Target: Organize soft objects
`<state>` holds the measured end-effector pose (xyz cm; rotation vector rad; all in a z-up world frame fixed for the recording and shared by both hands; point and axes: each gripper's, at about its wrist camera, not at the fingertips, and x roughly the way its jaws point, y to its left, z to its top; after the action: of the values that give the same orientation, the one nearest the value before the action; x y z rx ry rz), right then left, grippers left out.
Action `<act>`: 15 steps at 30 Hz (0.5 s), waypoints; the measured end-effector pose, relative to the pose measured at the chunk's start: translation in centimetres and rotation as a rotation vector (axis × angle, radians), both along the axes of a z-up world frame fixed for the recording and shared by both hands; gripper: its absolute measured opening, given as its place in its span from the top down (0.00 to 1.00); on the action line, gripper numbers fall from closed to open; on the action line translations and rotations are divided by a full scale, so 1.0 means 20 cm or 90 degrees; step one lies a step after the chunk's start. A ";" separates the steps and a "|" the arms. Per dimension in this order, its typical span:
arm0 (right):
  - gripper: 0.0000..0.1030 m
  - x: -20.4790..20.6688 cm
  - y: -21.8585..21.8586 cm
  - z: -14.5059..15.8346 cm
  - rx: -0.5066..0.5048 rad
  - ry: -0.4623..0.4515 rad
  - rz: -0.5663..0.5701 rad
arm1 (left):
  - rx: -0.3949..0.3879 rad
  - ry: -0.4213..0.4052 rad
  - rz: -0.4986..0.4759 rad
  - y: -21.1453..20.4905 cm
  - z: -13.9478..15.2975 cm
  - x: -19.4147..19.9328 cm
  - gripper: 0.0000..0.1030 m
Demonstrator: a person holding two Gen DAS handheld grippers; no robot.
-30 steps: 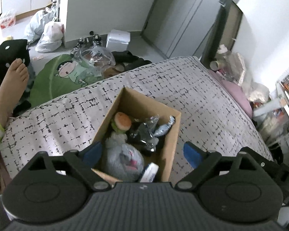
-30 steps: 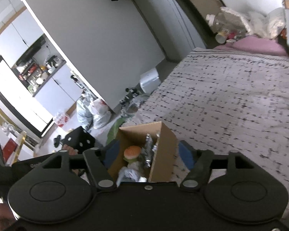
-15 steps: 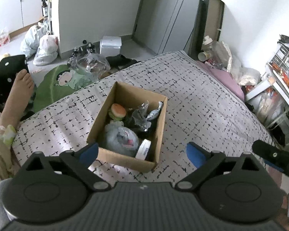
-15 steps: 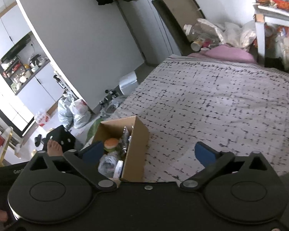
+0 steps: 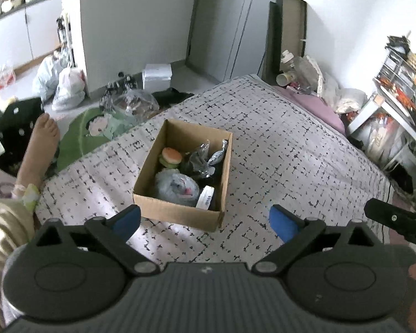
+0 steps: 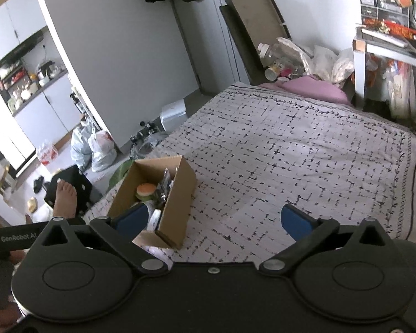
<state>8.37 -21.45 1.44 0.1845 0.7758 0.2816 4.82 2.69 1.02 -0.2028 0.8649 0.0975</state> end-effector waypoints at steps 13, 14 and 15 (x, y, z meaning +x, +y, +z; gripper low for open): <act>0.00 -0.16 0.00 0.02 -0.055 0.007 0.008 | 0.033 -0.006 -0.023 -0.03 0.04 -0.17 0.02; 0.00 -0.17 0.00 0.02 -0.057 0.005 0.009 | 0.036 -0.007 -0.024 -0.03 0.04 -0.18 0.02; 0.00 -0.18 0.00 0.02 -0.058 0.006 0.010 | 0.037 -0.009 -0.025 -0.03 0.04 -0.19 0.02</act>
<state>4.72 -21.52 1.80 0.0932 0.7981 0.2602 1.02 2.10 1.91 -0.1317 0.8503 0.0839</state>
